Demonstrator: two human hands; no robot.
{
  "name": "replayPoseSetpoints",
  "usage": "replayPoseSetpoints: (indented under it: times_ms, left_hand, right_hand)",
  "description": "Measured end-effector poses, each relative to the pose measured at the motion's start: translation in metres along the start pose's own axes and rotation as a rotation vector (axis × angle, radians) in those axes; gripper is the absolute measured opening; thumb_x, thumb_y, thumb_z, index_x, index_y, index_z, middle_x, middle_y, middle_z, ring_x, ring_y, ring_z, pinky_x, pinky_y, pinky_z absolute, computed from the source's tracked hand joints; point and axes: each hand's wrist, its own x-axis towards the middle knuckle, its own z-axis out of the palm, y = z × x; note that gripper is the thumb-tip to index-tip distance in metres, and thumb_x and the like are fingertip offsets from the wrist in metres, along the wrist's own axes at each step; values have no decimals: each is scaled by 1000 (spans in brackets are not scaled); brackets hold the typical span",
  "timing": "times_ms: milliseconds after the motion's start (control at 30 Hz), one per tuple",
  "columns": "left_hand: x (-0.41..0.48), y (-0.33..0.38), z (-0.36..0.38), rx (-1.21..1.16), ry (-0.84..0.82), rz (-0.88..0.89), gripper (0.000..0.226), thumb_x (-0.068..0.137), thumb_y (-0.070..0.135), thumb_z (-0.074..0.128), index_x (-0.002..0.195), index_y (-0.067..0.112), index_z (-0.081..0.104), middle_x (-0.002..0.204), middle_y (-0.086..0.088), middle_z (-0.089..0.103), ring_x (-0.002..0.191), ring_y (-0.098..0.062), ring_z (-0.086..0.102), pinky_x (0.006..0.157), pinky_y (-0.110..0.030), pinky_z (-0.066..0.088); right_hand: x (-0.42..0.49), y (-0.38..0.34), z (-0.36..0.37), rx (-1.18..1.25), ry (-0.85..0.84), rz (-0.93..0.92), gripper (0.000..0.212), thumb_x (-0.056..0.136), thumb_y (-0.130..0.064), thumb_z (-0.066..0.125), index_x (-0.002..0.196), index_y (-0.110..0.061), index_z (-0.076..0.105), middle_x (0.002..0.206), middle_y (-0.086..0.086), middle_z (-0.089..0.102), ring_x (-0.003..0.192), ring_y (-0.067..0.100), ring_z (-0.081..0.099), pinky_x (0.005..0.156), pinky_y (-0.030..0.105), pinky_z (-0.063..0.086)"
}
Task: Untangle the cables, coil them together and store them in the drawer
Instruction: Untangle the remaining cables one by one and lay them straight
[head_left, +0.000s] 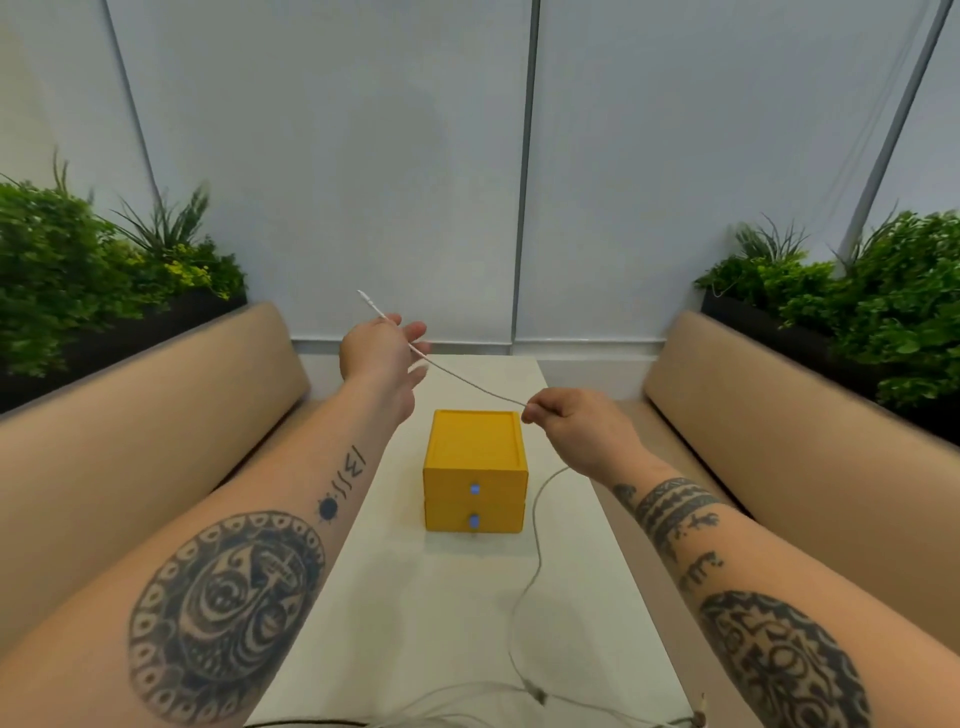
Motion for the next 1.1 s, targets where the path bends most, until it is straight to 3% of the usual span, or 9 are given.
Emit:
replayPoseSetpoints:
  times_ms: [133,233,300,400,567,667,767,900,1100]
  left_hand:
    - [5,-16,-9,163,141,-68,31,98,26,41,121,9,54,132,-8,52,118,-33,52,99,-46,42]
    - [0,-35,-10,627,271,292,49,100,28,44,145,13,38,157,-5,27,142,-34,28,113,-47,30]
    - [-3,-46,-6,741,-5,566,36,101,25,41,136,20,49,146,3,43,138,-30,36,112,-44,32]
    - [-11,-55,-3,822,-332,568,36,105,27,32,130,26,57,134,8,57,129,-20,47,114,-43,31]
    - [-11,-46,2,453,-97,408,28,101,20,32,108,24,59,109,8,61,108,-18,58,78,-28,41]
    - [-20,-42,-2,470,13,658,17,101,20,40,102,20,57,101,8,54,96,-12,52,74,-8,35]
    - [-31,-46,3,604,-228,907,11,100,22,49,95,21,59,98,7,57,94,-8,53,79,-9,37]
    - [-24,-63,19,1216,-382,747,40,104,35,40,137,15,49,139,-3,52,131,-23,43,106,-39,37]
    - [-10,-68,17,1227,-378,546,26,105,24,33,104,23,59,103,-3,63,87,-23,58,66,-32,44]
  right_hand:
    - [10,0,-5,-115,72,-55,24,102,-40,48,108,-32,69,90,-10,69,84,15,62,70,28,46]
    - [21,-4,-7,-243,96,-126,23,101,-39,48,108,-30,69,91,-7,71,84,18,64,72,31,52]
    - [26,-8,-6,-331,92,-173,23,102,-40,48,109,-31,68,93,-6,72,86,19,65,72,32,53]
    - [29,-11,-3,-407,62,-170,24,102,-39,47,112,-33,68,96,-4,71,88,20,64,69,30,50]
    - [29,-3,-6,-428,3,-31,26,101,-35,48,115,-28,69,106,-3,71,96,21,65,81,35,55]
    - [25,7,-8,-482,-25,-7,27,100,-32,48,115,-29,69,105,0,71,94,22,65,79,35,56]
    - [24,7,-8,-533,-70,-24,27,97,-27,49,116,-32,69,107,-2,70,94,22,65,75,31,52]
    - [24,-6,-6,-517,-14,-85,29,102,-36,45,116,-27,68,102,2,71,91,25,65,76,33,54]
    - [26,-10,-14,-283,54,-90,32,101,-41,46,108,-24,72,99,2,71,90,23,62,76,34,52]
